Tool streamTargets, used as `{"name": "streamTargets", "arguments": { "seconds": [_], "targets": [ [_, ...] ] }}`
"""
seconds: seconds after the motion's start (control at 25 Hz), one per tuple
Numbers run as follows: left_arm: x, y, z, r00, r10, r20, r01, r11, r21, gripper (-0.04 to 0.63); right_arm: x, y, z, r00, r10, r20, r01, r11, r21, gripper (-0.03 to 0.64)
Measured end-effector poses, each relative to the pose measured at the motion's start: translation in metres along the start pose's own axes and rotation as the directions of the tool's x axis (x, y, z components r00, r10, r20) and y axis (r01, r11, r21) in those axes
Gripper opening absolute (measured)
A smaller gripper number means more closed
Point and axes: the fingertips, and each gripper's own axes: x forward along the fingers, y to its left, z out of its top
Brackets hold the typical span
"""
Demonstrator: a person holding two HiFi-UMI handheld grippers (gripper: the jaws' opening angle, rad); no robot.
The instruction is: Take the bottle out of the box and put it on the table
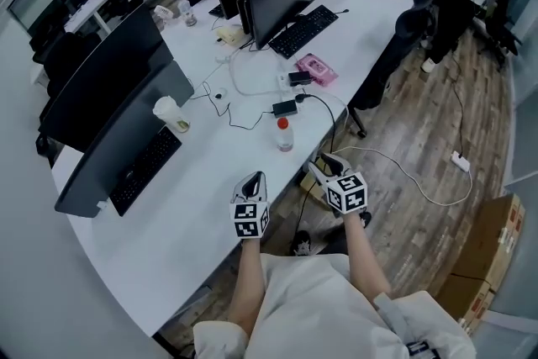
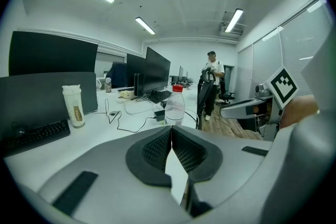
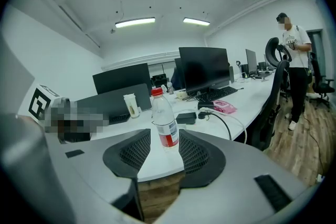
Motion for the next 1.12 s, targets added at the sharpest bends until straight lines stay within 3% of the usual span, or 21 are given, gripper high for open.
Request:
{"name": "streamTargets", "arguments": {
  "seconds": [0.64,1.12],
  "targets": [
    [0.006,-0.035,-0.007,0.999,-0.049,-0.004,0.049,0.998,0.027,0.015,-0.037,-0.027,-0.017,0.999,-0.052,0.005,0.052,0.998,0.020,0.146],
    [0.013,-0.059,-0.003,0.997,-0.076,0.002,0.076,0.996,0.039,0.015,-0.054,-0.038,-0.017,0.997,-0.067,0.031,0.066,0.997,0.043,0.057]
  ]
}}
